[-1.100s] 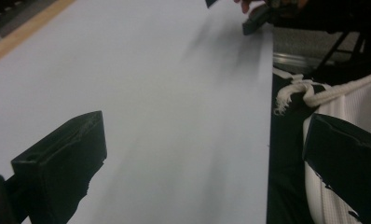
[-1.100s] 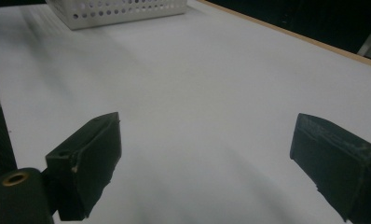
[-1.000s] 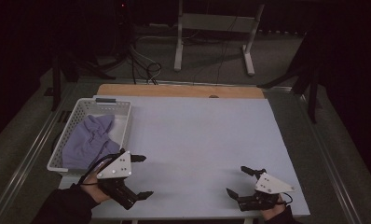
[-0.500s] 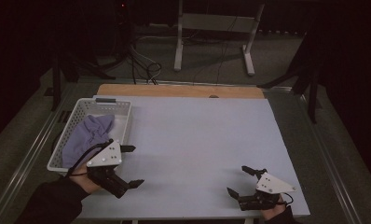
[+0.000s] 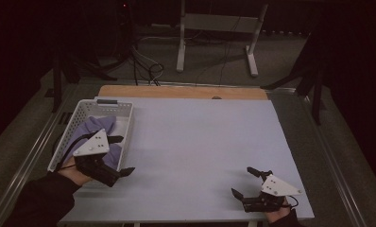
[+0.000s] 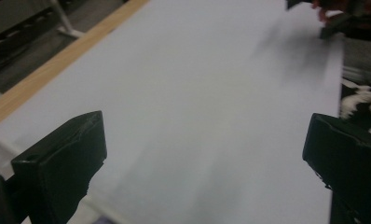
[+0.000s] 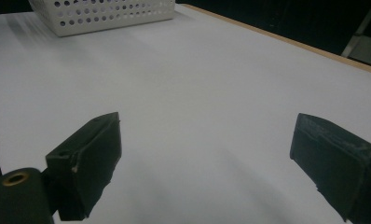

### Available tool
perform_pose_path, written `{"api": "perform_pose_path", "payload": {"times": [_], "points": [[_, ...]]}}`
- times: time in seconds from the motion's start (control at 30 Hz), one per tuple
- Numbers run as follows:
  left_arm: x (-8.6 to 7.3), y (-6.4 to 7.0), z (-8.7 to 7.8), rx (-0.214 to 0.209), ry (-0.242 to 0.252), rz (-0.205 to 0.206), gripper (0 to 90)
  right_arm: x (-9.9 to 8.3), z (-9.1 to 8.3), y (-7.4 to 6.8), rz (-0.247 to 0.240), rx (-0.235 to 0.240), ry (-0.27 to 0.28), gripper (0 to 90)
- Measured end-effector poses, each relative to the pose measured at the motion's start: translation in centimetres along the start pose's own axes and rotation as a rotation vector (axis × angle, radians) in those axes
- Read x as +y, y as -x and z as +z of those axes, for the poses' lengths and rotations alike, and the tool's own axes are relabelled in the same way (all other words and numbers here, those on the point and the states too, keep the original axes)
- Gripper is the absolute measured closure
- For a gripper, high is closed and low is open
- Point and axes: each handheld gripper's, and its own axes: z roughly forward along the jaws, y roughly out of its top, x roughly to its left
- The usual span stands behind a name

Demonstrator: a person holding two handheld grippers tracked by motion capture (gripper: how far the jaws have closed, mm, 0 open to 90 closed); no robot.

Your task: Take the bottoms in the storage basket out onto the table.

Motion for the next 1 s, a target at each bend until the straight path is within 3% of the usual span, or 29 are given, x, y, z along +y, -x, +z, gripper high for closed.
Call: {"api": "perform_pose_path", "payload": {"times": [0.17,0.43,0.63,1.0], "points": [[-0.5,-1.4,-1.0,0.054,0.006,-0.038,0.4,-0.1,0.1,0.0,-0.003,0.006,-0.006,8.9],[-0.3,-2.9,-2.5,0.120,0.012,-0.054,0.4,-0.1,0.1,-0.1,0.008,0.014,-0.010,8.9],[-0.6,-4.3,-3.2,0.196,0.015,-0.069,0.3,-0.1,0.3,-0.1,-0.006,0.017,-0.019,8.9],[-2.7,-7.2,-2.3,0.256,-0.082,-0.174,0.3,-0.2,0.3,-0.2,-0.004,0.024,-0.029,8.9]]}}
